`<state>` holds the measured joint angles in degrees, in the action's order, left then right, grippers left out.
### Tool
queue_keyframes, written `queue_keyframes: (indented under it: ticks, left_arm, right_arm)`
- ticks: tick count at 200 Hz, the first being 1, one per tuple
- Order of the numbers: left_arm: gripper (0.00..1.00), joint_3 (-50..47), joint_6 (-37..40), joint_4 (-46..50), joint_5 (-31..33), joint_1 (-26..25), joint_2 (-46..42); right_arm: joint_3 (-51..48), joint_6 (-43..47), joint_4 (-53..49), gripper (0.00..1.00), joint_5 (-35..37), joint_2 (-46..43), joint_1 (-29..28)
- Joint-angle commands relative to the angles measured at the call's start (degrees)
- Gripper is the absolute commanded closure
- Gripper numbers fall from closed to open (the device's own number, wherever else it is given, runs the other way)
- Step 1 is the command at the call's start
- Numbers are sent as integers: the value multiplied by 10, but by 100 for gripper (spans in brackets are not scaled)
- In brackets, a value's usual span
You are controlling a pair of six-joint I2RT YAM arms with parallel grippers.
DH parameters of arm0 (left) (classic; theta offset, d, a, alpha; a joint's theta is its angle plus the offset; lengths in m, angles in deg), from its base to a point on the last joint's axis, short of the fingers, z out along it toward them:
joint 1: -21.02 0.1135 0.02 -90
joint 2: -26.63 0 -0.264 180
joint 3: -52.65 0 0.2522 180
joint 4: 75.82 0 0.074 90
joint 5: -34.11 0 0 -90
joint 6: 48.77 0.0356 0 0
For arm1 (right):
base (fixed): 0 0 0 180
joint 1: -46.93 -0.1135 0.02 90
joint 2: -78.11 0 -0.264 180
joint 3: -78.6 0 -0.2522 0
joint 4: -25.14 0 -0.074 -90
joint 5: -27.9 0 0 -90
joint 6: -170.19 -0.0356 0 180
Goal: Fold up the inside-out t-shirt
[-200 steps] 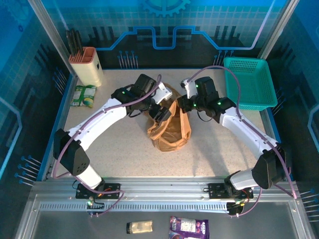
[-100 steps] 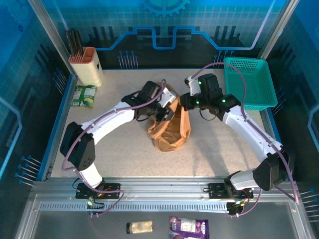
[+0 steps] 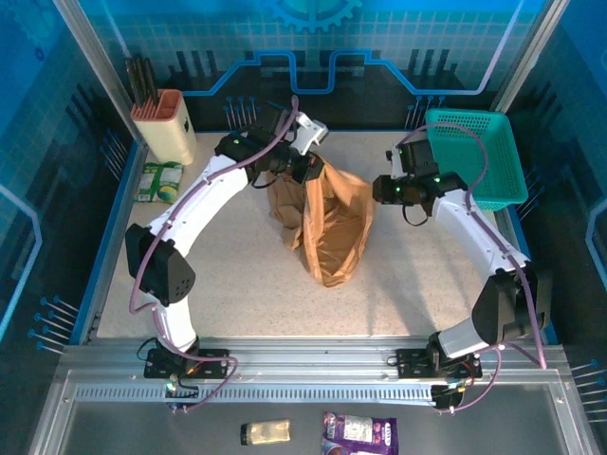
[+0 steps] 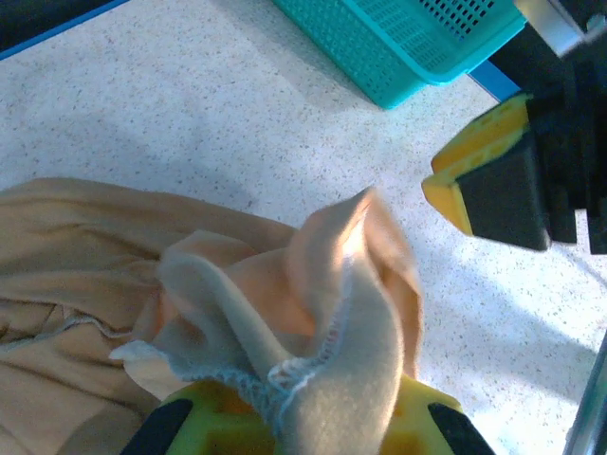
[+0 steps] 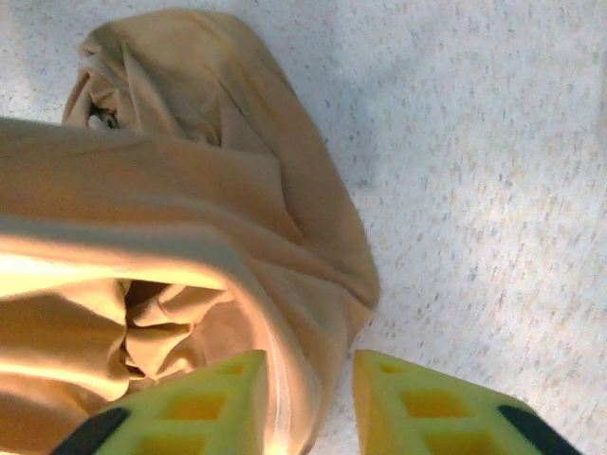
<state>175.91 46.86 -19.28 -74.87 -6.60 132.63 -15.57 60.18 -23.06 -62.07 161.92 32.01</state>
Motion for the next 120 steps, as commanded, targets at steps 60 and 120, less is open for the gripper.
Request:
queue_keyframes:
  ticks: [60,120]
  left_arm:
    - [100,38,-26,130,-42,-8,9]
    - [100,57,12,216,-26,-26,-30]
  right_arm:
    - [-246,-63,199,91,83,-186,-224]
    - [-318,-17,426,100,123,-43,-299]
